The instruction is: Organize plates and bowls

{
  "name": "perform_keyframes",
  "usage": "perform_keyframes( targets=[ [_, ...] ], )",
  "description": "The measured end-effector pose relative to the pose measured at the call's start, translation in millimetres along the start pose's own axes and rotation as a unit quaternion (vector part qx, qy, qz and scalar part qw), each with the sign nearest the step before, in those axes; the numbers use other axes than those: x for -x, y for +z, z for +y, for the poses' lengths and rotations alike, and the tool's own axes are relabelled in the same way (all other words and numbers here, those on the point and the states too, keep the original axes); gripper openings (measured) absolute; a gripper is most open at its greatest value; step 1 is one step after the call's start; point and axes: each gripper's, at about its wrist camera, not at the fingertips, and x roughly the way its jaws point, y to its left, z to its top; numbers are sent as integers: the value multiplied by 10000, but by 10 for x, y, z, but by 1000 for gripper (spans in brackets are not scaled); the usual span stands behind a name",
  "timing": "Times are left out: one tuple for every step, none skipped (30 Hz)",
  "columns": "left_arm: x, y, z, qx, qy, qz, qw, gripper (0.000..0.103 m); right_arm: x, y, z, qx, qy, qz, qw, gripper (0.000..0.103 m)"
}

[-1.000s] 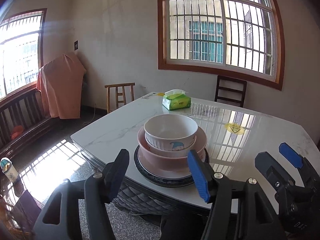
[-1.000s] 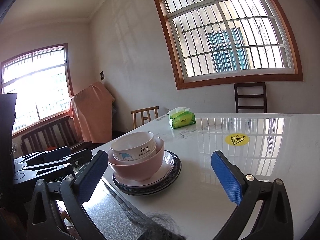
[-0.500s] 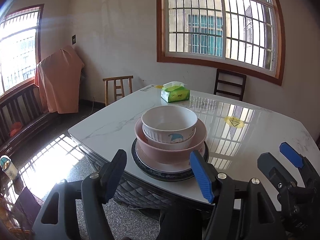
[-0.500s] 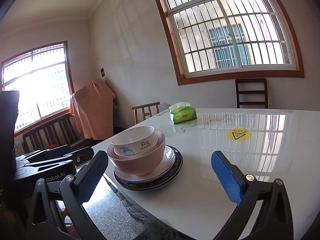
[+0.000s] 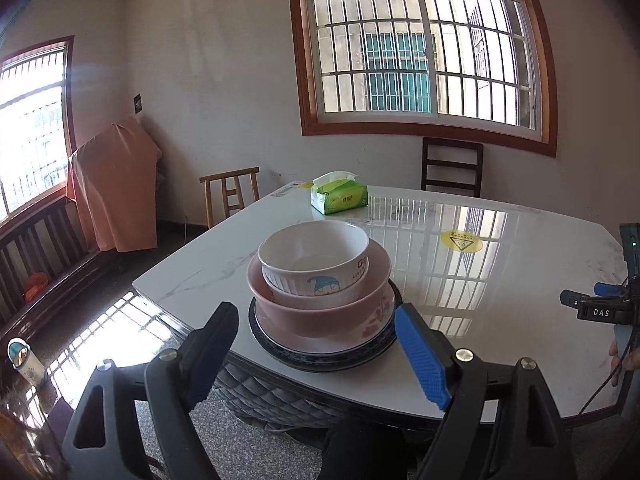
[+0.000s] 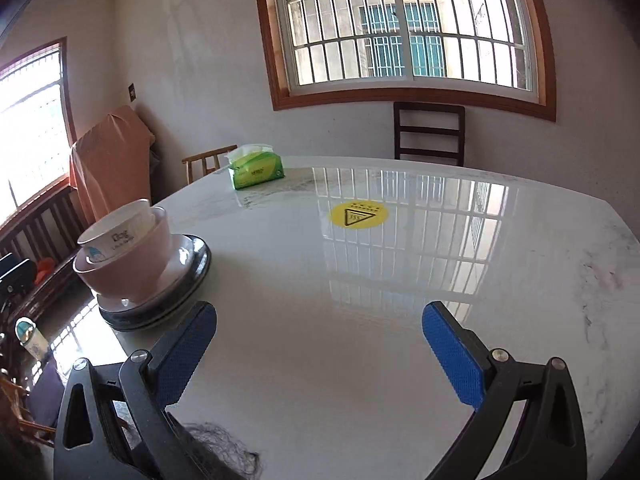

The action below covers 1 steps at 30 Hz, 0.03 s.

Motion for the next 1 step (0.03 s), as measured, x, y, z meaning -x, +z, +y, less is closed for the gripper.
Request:
perform_keyframes(
  targets=[
    [-18, -2, -27, -11, -69, 79, 9999, 83, -97, 17, -182, -33, -274, 243, 9993, 103]
  ],
)
